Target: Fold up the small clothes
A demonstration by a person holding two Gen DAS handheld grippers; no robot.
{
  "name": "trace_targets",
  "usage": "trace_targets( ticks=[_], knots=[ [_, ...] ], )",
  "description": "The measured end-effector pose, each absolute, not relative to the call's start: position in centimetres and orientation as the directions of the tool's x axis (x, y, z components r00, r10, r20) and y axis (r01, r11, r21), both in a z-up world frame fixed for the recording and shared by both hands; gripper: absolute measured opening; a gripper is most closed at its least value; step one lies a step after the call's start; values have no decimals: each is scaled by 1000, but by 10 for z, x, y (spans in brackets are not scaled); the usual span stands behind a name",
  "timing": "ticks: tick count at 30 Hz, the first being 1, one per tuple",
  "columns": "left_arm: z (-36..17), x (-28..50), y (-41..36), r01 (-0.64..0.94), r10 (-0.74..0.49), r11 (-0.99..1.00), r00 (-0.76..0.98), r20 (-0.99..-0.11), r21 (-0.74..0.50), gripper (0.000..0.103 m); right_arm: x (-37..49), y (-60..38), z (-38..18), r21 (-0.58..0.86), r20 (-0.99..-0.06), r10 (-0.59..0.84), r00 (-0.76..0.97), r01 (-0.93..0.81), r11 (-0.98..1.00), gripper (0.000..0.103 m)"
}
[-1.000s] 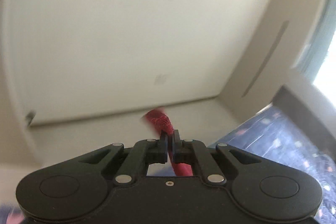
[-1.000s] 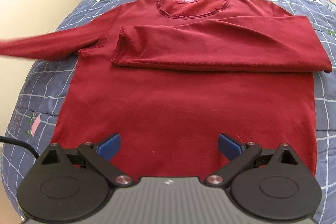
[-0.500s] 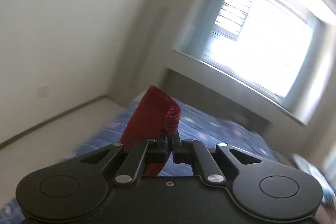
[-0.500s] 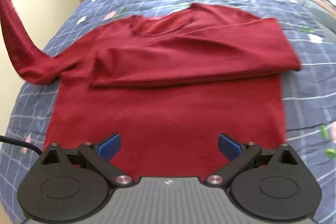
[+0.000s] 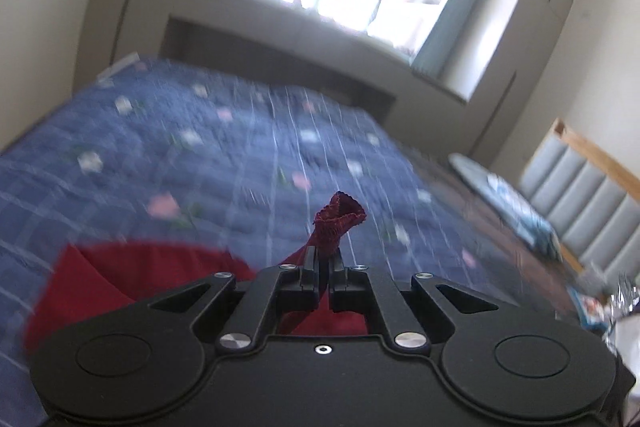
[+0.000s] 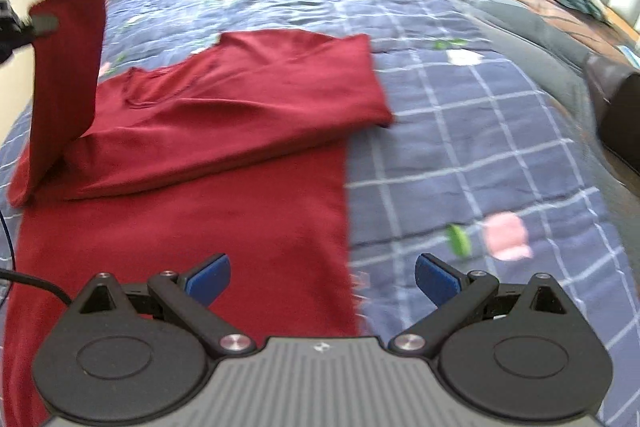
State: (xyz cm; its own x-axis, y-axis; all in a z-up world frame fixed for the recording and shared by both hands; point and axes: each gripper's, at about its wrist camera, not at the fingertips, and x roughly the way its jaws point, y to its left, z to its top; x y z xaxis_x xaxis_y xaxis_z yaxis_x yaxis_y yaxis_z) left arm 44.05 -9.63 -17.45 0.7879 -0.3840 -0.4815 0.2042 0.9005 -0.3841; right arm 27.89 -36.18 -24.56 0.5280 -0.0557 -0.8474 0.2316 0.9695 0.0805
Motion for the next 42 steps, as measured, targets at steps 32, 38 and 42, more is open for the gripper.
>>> trace_targets(
  ticks=[32,38,42],
  knots=[
    [-239,398,18,-163,39,984,617,-786,-78,100,424,-291,-260,234,-799,180,574,20,972,50],
    [-260,397,57,-138,62,990,570,-819,-21,100,435,-277,-255,205,-813,191,550,-38,978,11],
    [-265,395,69,-90,46,996,577,-816,-8,100,434,-282,-212,220,-737,200,645,-51,974,10]
  ],
)
